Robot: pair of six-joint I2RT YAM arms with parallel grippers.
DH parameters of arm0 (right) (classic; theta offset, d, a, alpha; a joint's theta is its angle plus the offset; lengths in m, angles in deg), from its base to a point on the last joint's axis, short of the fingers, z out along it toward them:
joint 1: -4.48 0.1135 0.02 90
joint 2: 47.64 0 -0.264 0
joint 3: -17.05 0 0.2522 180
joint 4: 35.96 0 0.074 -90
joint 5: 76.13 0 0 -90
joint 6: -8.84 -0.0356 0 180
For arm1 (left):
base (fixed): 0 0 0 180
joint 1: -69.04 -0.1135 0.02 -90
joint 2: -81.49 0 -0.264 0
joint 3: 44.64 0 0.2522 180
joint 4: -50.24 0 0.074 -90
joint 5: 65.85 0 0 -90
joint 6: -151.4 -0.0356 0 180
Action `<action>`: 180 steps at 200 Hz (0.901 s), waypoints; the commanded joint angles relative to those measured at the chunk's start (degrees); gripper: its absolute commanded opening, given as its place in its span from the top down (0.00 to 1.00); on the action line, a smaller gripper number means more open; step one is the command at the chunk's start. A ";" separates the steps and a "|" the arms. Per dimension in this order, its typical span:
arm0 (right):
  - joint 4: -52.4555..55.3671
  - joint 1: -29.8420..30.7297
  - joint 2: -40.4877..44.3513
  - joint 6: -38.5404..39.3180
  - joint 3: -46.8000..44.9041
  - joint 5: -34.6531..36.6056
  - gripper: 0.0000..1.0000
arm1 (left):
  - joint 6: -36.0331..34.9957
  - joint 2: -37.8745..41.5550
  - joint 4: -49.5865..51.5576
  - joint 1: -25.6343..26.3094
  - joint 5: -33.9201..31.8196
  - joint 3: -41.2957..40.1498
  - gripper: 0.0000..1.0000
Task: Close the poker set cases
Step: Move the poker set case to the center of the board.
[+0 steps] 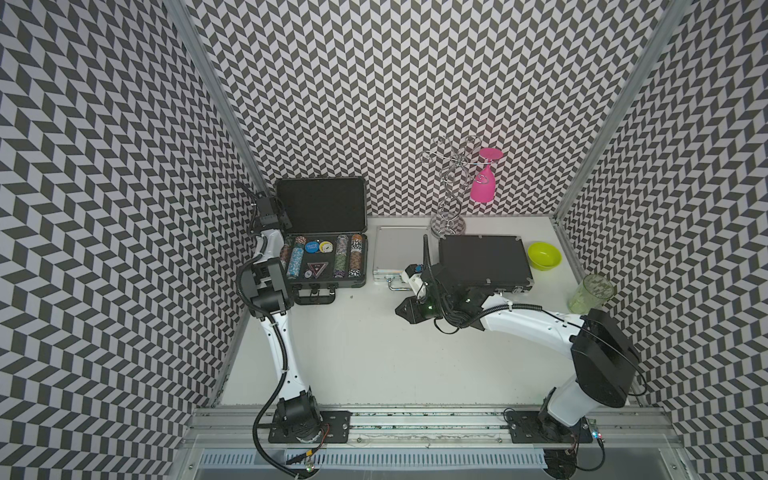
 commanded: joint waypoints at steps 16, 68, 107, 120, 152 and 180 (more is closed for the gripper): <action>-0.55 0.10 -1.62 0.62 2.13 -0.57 0.81 | 3.90 -2.26 -2.66 -3.37 7.33 2.45 0.62; -0.54 0.27 -2.72 0.48 3.02 -0.27 0.81 | 4.85 -0.44 -4.93 -4.28 13.56 -0.66 0.89; -0.98 0.36 -1.40 0.58 1.92 -0.16 0.81 | 3.24 5.09 -8.38 -3.54 10.82 -9.71 1.00; -0.91 0.36 -0.82 0.87 1.70 0.05 0.81 | 2.48 7.01 -9.39 -3.28 9.77 -12.94 1.00; -0.78 0.36 0.52 1.79 1.23 0.32 0.81 | 0.35 12.10 -11.83 -2.84 9.01 -20.79 1.00; -0.88 0.36 1.58 2.23 1.04 -0.23 0.81 | -2.40 18.00 -13.34 -2.64 6.67 -28.17 1.00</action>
